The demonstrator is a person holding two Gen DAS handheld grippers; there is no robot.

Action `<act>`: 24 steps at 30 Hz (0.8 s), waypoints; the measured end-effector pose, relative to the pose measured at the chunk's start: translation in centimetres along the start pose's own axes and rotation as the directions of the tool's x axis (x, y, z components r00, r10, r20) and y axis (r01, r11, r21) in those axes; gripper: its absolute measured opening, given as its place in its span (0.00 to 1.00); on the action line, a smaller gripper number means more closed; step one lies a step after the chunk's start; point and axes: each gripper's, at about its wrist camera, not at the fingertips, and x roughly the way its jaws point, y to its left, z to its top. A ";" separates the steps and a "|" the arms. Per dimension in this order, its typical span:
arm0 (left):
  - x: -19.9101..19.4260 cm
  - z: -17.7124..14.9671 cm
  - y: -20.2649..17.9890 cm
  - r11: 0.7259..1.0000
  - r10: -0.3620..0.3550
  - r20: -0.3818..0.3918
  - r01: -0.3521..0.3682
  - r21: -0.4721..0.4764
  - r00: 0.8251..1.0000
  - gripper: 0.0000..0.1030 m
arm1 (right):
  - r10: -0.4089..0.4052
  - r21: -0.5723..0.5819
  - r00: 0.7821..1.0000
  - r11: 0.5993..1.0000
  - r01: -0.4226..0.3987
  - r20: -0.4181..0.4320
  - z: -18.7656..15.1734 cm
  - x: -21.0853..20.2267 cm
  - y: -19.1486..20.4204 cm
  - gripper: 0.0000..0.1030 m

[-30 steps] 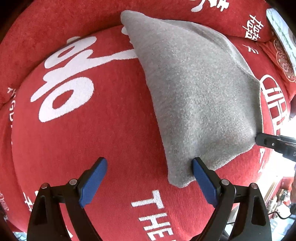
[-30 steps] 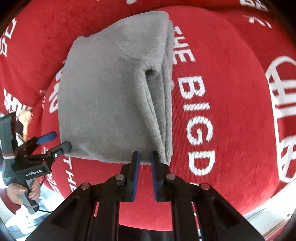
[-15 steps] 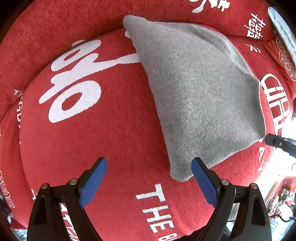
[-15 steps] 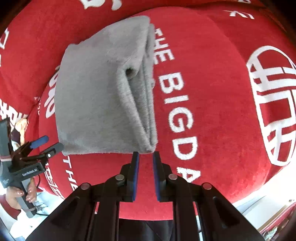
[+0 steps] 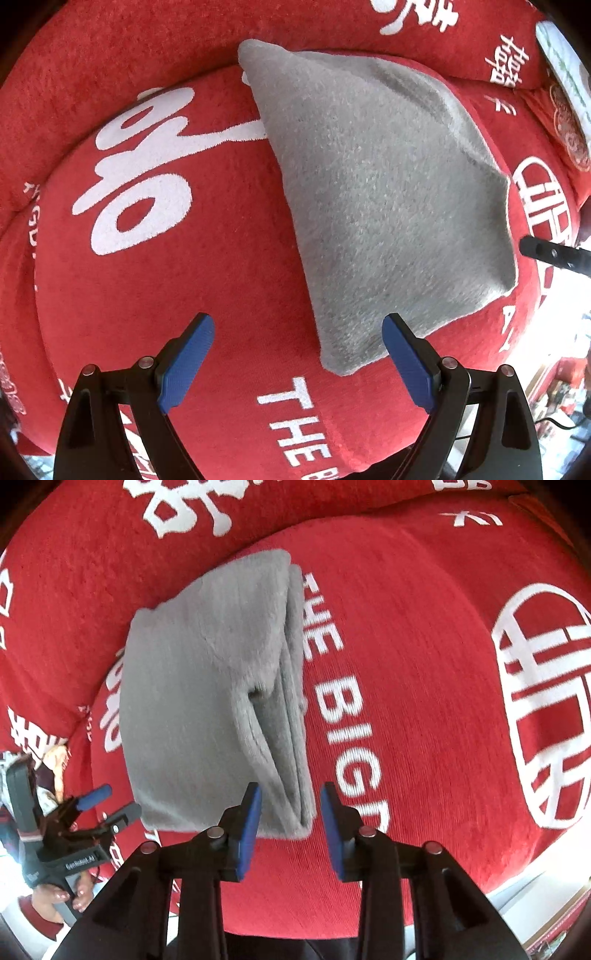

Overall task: Fold small clothes
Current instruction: 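Pinch the folded edge of the grey bundle again with the right gripper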

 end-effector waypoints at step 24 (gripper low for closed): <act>-0.4 4.8 2.1 0.983 -0.011 0.035 0.018 -0.181 0.999 1.00 | 0.163 0.019 0.986 0.986 -0.164 0.022 12.7 3.6 0.7 0.08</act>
